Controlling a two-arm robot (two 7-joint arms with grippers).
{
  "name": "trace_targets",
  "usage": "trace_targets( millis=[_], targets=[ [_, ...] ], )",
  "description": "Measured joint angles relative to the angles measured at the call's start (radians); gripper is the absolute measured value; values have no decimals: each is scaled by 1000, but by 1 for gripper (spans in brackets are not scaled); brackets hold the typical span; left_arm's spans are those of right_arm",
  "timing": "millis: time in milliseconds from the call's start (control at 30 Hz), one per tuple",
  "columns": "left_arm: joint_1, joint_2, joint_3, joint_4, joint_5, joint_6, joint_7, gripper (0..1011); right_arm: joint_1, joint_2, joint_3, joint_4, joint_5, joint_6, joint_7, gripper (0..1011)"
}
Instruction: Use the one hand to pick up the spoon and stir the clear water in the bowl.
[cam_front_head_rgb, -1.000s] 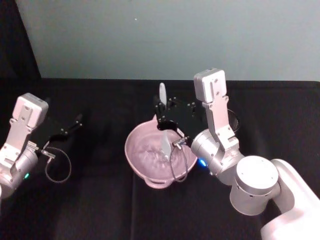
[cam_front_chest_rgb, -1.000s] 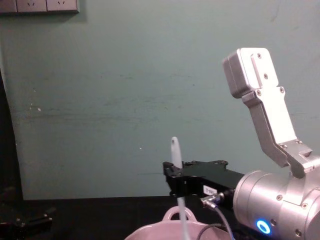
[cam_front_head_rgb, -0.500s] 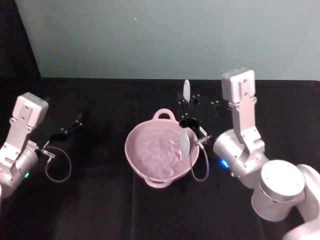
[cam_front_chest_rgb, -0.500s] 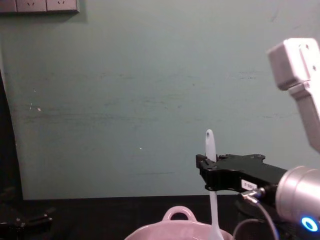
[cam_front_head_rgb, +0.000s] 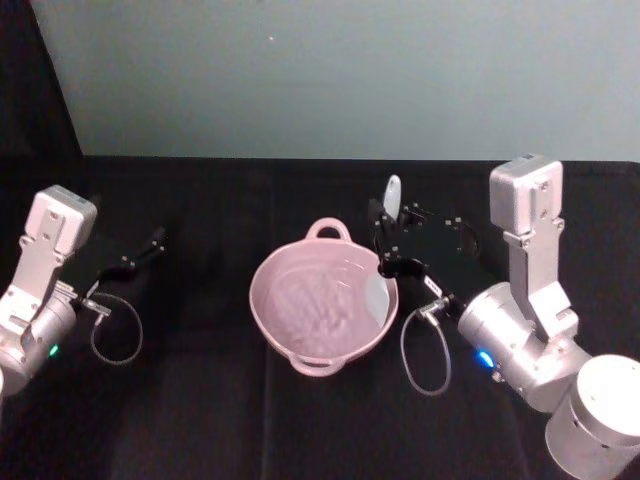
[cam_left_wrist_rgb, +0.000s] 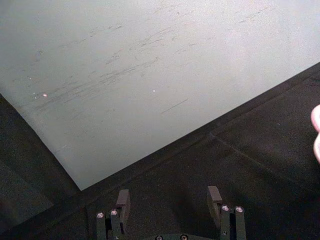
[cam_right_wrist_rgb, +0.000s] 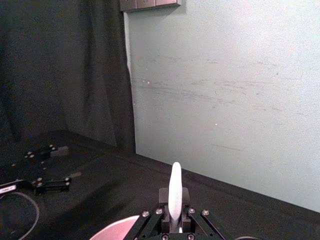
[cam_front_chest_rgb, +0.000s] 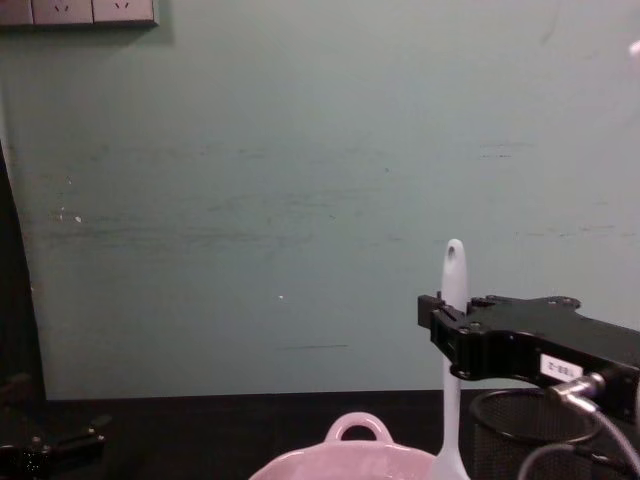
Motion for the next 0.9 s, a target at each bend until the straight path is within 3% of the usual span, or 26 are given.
trace_targets(
  millis=[600, 733, 900],
  targets=[
    [0, 0, 0, 0, 0, 0, 0, 1011, -102, 91, 29, -131, 28, 68, 31, 118],
    [0, 0, 0, 0, 0, 0, 0, 1011, -99, 94, 32, -135, 35, 65, 33, 119],
    [0, 0, 0, 0, 0, 0, 0, 1011, -49, 78, 28, -89, 42, 11, 38, 118]
  ],
)
